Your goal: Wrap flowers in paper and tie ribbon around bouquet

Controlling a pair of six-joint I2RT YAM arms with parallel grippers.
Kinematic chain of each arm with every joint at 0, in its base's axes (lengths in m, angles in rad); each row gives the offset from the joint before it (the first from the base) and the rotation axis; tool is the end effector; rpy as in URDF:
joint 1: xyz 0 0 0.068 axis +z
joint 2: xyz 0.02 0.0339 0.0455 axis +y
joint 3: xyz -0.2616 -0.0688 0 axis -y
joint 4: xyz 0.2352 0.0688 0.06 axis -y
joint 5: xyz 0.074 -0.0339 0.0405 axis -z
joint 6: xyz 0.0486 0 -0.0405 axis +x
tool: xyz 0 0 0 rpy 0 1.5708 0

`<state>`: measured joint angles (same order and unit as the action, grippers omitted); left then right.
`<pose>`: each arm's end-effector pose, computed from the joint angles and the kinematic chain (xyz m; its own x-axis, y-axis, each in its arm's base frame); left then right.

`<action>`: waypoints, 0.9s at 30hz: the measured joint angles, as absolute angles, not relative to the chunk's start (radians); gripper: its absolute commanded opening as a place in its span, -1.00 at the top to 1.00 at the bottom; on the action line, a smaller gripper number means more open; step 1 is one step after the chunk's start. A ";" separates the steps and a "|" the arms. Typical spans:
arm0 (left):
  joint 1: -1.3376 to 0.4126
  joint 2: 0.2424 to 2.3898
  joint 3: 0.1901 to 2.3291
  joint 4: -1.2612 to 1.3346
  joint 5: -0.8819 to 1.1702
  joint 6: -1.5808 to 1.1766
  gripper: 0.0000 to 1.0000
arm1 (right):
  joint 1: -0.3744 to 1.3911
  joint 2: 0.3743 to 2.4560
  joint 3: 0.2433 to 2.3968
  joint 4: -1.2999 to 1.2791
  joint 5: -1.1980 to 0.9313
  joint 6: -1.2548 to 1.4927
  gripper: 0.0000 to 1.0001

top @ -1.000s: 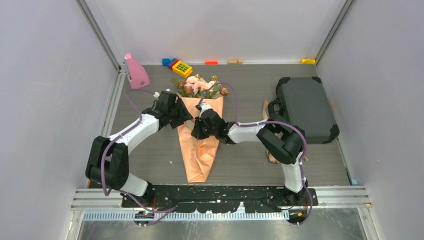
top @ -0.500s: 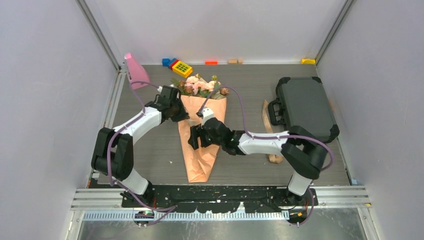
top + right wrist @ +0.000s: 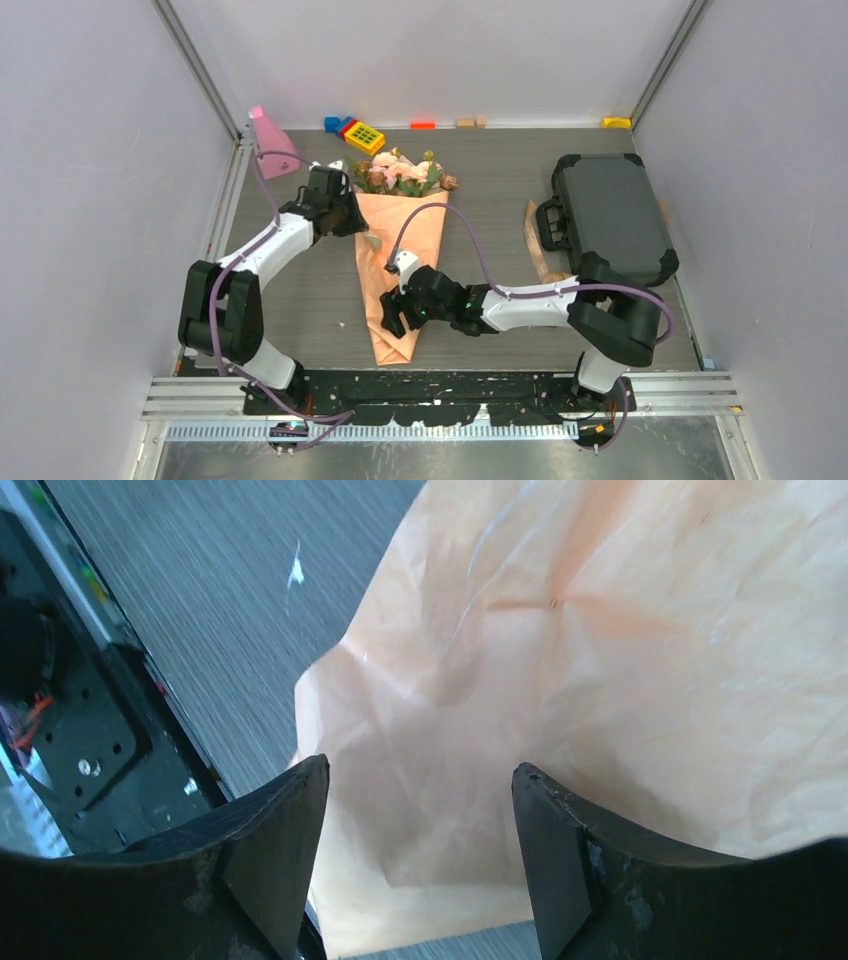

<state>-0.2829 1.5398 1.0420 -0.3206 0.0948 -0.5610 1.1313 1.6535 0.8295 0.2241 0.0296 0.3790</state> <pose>0.3164 -0.0968 0.2260 -0.7745 -0.3264 -0.5419 -0.0851 0.9025 -0.4221 0.1488 0.3130 0.1732 -0.5540 -0.3091 -0.7730 -0.7418 0.6047 0.2899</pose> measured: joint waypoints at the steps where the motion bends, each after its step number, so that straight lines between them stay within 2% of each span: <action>1: -0.274 1.546 1.042 -0.319 0.095 -0.554 1.00 | 1.132 1.663 0.824 0.228 0.016 0.376 -0.43; 7: -0.239 1.617 1.042 -0.309 0.096 -0.540 1.00 | 1.133 1.702 0.775 0.260 -0.013 0.373 -0.43; 8: -0.235 1.631 1.042 -0.308 0.095 -0.540 0.94 | 1.133 1.699 0.762 0.278 -0.014 0.374 -0.43; 12: -0.221 1.682 1.046 -0.306 0.091 -0.538 0.41 | 1.133 1.695 0.736 0.324 -0.013 0.375 -0.44; 15: -0.203 1.722 1.074 -0.315 0.092 -0.538 -0.10 | 1.133 1.693 0.726 0.342 -0.013 0.376 -0.44; 18: -0.191 1.731 1.106 -0.325 0.091 -0.541 -0.33 | 1.133 1.691 0.721 0.348 -0.016 0.375 -0.44; 22: -0.187 1.704 1.126 -0.344 0.087 -0.545 -0.49 | 1.133 1.677 0.707 0.348 -0.021 0.373 -0.45; 27: -0.187 1.578 1.032 -0.352 0.096 -0.568 -0.50 | 1.132 1.672 0.702 0.350 -0.024 0.373 -0.46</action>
